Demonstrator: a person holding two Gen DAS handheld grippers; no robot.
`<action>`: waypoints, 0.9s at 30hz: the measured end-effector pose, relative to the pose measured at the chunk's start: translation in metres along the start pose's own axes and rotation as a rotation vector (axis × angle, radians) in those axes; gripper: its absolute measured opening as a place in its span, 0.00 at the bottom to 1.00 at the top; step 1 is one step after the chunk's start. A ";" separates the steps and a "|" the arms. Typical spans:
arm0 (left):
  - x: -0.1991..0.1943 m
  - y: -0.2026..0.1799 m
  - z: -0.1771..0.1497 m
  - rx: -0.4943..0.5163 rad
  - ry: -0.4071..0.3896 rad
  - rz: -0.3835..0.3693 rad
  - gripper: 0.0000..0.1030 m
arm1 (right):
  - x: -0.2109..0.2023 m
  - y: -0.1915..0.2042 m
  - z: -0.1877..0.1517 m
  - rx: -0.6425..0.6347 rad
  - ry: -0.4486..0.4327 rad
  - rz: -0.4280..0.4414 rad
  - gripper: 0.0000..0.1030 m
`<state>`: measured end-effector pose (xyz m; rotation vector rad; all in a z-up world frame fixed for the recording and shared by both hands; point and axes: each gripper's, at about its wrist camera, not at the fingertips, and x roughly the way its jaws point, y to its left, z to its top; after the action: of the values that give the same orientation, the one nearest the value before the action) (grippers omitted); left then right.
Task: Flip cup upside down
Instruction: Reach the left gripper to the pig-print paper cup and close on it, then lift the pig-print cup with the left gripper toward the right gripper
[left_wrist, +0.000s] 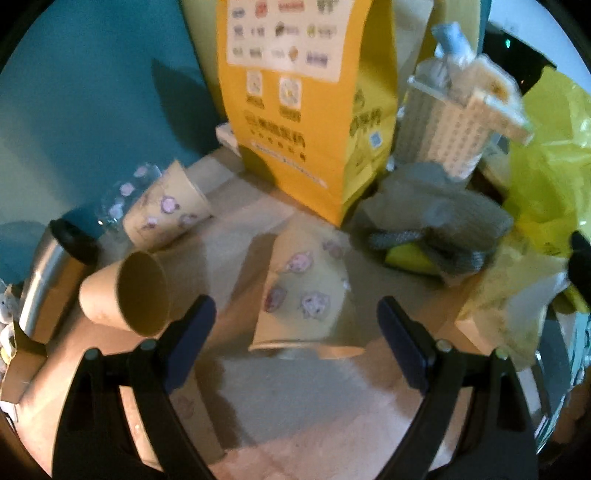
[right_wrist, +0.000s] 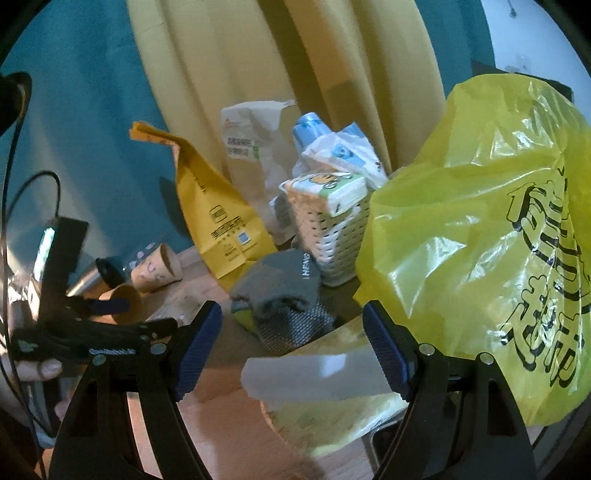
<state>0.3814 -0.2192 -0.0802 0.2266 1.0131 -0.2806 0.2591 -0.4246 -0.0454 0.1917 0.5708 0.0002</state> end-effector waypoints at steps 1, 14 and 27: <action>0.006 -0.001 0.001 -0.003 0.013 -0.009 0.88 | 0.001 -0.002 0.001 0.004 -0.001 0.002 0.79; 0.015 0.002 -0.010 -0.033 0.048 -0.009 0.66 | -0.016 0.007 -0.006 0.003 0.000 0.037 0.79; -0.103 0.016 -0.127 -0.228 -0.025 -0.068 0.66 | -0.068 0.042 -0.045 -0.018 0.030 0.138 0.79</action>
<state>0.2340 -0.1519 -0.0557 -0.0177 1.0200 -0.2274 0.1796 -0.3789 -0.0384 0.2136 0.5861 0.1418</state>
